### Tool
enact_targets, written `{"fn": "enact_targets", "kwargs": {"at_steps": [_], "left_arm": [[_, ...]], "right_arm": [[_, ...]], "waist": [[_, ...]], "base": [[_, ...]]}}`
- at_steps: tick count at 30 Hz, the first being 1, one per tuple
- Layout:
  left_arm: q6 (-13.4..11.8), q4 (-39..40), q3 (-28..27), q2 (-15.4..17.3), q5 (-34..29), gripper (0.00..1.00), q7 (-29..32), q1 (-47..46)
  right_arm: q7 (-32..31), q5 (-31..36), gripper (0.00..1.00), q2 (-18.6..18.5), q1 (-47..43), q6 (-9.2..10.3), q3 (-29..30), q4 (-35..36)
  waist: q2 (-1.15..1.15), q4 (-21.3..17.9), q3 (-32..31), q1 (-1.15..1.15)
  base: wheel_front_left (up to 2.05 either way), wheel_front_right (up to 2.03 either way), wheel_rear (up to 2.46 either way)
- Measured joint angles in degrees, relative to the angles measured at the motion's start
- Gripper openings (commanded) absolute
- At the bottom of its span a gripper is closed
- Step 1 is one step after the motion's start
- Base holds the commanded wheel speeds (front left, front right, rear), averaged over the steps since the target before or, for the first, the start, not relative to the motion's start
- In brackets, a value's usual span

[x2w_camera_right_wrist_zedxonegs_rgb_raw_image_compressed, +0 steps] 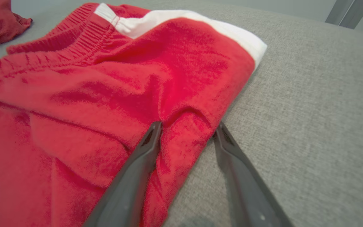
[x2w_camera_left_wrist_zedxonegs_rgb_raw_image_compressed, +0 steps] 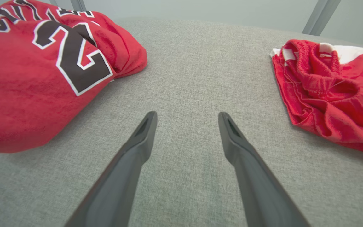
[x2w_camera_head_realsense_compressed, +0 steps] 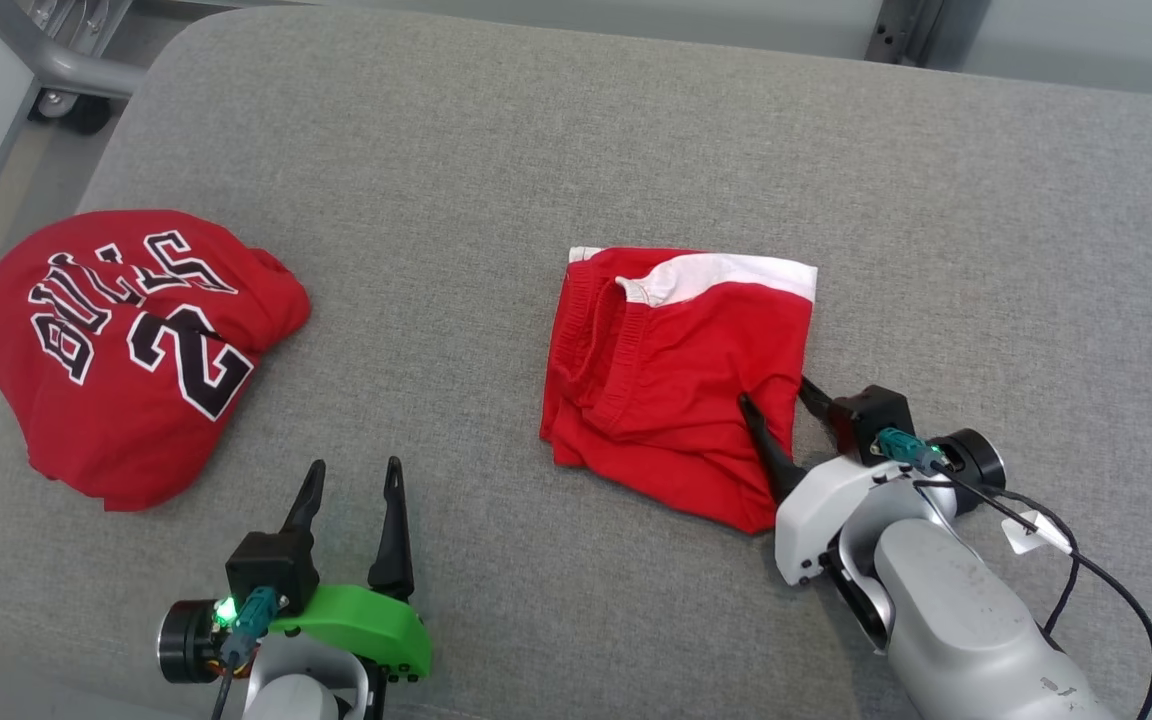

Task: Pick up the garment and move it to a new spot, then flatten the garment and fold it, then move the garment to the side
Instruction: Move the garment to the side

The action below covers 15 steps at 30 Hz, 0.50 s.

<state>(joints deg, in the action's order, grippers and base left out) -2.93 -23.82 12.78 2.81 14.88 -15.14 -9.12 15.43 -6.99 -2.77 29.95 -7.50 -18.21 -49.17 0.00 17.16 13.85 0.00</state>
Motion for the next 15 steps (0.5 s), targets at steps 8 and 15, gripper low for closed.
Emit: {"fn": "enact_targets", "kwargs": {"at_steps": [8,15], "left_arm": [[0.21,-0.12,-0.25,0.0,-1.52,1.0,0.01,-0.3],[1.33,-0.08,-0.63,-0.01,-2.92,1.0,0.0,-0.15]], "right_arm": [[-0.21,-0.48,0.0,0.16,0.47,-0.07,1.79,0.87],[-0.29,-0.38,0.0,0.05,-1.01,-0.07,2.96,3.14]], "waist": [[0.0,-1.62,-0.81,0.0],[0.0,-6.89,-1.87,0.0]], "base": [[0.0,0.0,0.0],[0.0,0.0,0.0]]}}
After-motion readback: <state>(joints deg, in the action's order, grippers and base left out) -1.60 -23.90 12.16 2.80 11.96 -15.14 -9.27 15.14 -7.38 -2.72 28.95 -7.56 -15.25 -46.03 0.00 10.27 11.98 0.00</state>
